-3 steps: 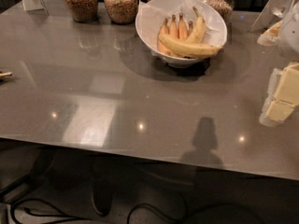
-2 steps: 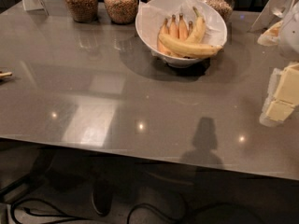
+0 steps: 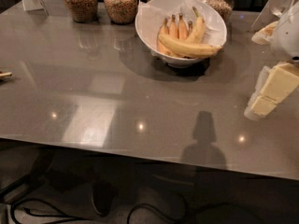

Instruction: Pick banana from white bowl

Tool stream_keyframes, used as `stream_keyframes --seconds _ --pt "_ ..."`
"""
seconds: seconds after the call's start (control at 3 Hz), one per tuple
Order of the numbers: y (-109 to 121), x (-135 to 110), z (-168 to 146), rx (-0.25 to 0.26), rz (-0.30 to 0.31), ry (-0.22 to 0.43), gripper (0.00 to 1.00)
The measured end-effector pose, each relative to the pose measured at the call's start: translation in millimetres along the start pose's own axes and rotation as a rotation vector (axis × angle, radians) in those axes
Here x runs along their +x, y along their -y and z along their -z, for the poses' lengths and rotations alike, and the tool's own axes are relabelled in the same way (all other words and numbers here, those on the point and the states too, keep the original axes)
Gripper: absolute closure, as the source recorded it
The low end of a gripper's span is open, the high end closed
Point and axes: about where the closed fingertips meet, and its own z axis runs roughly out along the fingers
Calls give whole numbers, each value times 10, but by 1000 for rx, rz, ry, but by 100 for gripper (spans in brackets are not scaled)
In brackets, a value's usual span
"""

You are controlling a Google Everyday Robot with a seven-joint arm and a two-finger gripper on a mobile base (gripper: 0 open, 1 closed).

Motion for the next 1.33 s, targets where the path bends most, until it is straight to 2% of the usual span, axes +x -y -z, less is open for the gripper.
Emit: stream_keyframes --seconds 0.33,0.67,1.0,1.33 --pt "275 -261 -170 55 -32 127 0" --pt "595 -539 -335 106 -43 206 0" --pt "1209 -923 -673 179 -37 284 0" --pt "1210 -922 -674 179 -37 284 0"
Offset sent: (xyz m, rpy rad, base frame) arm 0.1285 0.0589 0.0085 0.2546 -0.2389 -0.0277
